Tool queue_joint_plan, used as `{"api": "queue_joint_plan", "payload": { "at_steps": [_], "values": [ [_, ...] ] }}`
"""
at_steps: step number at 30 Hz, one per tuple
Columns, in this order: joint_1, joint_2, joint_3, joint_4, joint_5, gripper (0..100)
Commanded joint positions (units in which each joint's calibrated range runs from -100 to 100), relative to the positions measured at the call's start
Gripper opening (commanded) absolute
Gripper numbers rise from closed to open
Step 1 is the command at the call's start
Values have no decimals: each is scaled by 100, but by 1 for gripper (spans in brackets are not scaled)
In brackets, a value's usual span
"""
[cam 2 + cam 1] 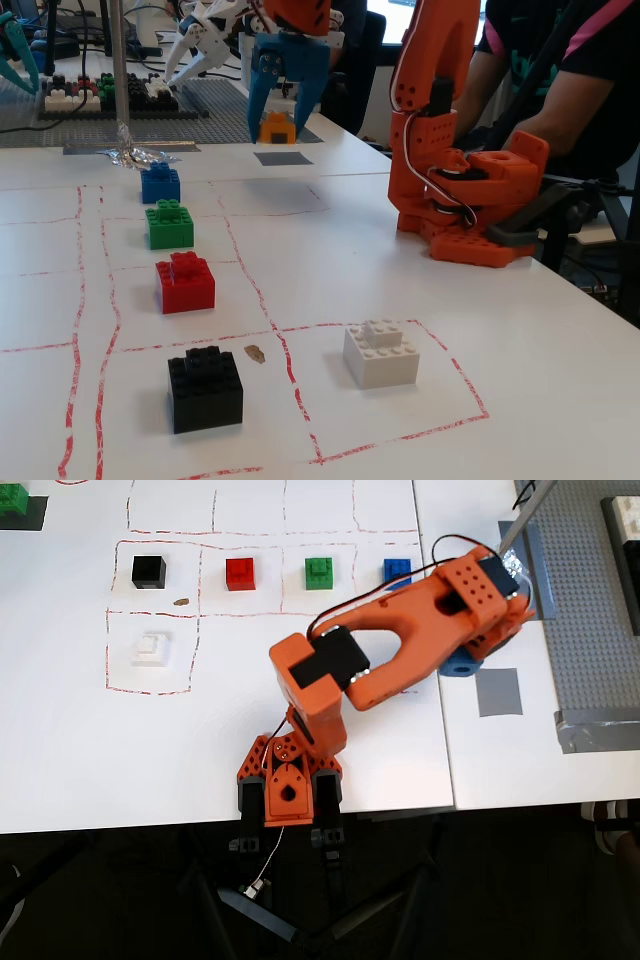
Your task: Grab the block and put it in the grey marker
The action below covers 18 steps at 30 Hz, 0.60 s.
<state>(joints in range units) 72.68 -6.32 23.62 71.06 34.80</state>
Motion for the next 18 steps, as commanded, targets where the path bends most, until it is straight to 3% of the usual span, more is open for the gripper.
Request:
{"api": "queue_joint_plan", "payload": {
  "at_steps": [1,13,18],
  "values": [
    [394,-286,-667,-265,361,0],
    [1311,653,-930,-2012,1172,0],
    [1567,920,-1048,-2135,1407,0]
  ]
}}
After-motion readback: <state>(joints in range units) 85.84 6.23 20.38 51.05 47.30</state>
